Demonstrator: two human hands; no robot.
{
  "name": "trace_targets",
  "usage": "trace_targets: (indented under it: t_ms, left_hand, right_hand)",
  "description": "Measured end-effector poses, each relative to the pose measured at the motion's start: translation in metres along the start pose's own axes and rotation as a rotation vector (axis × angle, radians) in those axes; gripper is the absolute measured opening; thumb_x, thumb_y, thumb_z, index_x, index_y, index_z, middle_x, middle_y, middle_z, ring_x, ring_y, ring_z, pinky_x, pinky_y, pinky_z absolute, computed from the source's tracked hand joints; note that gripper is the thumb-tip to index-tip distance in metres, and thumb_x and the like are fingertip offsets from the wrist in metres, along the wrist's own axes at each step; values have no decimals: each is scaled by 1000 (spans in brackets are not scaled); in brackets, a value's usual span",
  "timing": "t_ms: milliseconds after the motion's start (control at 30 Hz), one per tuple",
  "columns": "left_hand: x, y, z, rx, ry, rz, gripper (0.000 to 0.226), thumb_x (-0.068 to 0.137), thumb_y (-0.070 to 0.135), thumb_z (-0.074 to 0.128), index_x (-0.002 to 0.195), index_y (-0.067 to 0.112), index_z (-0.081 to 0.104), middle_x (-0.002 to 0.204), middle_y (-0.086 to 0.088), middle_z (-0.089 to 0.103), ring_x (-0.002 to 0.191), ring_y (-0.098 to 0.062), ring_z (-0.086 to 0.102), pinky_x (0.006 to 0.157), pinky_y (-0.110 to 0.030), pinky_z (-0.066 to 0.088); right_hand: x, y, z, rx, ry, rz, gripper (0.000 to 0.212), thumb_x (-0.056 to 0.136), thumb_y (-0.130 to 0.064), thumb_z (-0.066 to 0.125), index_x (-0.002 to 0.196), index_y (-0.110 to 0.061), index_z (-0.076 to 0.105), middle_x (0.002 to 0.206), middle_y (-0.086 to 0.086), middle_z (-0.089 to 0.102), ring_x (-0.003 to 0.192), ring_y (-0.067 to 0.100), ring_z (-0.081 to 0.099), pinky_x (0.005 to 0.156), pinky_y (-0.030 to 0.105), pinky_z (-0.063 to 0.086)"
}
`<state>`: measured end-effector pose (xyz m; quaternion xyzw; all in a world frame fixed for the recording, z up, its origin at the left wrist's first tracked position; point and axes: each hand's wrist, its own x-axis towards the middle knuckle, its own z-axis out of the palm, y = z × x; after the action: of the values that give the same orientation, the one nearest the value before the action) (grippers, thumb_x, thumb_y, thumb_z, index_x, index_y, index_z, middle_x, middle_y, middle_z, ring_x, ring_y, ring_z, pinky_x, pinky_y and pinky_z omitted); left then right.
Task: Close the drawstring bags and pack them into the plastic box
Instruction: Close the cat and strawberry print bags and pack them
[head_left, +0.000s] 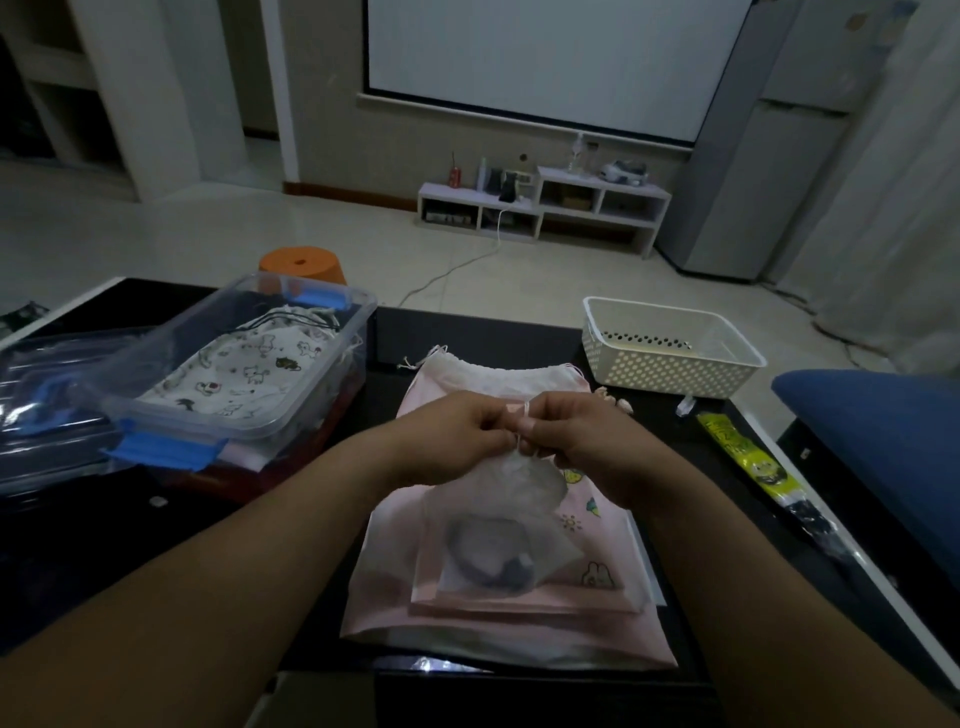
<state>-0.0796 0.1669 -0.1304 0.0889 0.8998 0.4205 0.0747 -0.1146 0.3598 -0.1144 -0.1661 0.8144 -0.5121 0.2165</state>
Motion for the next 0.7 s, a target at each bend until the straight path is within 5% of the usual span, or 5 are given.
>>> trace_targets:
  t_ms: [133, 300, 433, 600, 700]
  left_hand:
    - [5, -5, 8, 285, 196, 48, 24, 105, 34, 56, 87, 21, 65, 84, 5, 64, 77, -13, 59, 61, -26, 41]
    - [9, -9, 11, 294, 212, -53, 21, 106, 35, 50, 92, 22, 60, 85, 5, 63, 79, -15, 59, 65, -33, 46]
    - [10, -11, 13, 211, 223, -112, 18, 106, 36, 51, 96, 25, 62, 90, 3, 66, 81, -14, 62, 73, -37, 55]
    - [19, 2, 20, 3, 205, -133, 21, 104, 34, 54, 94, 19, 66, 78, -3, 66, 65, -18, 60, 54, -32, 47]
    - [19, 3, 22, -259, 145, -158, 25, 105, 22, 49, 93, 9, 67, 64, -6, 59, 54, -17, 51, 47, -31, 42]
  right_hand:
    - [8, 3, 10, -104, 129, 12, 11, 102, -20, 65, 97, -14, 72, 91, 4, 76, 82, 11, 66, 68, 21, 47]
    - [22, 5, 20, -115, 168, 55, 11, 102, -21, 66, 99, -15, 75, 94, -4, 73, 85, 12, 67, 64, 22, 45]
    - [26, 5, 23, -149, 186, 59, 12, 99, -21, 68, 93, -15, 76, 89, 1, 76, 79, 15, 67, 65, 28, 49]
    - [18, 9, 7, -132, 166, 77, 12, 100, -19, 65, 97, -13, 76, 91, 5, 73, 71, 11, 60, 55, 23, 45]
    - [18, 11, 3, -66, 157, 79, 11, 97, -17, 69, 100, -10, 76, 98, 11, 76, 81, 16, 66, 67, 29, 54]
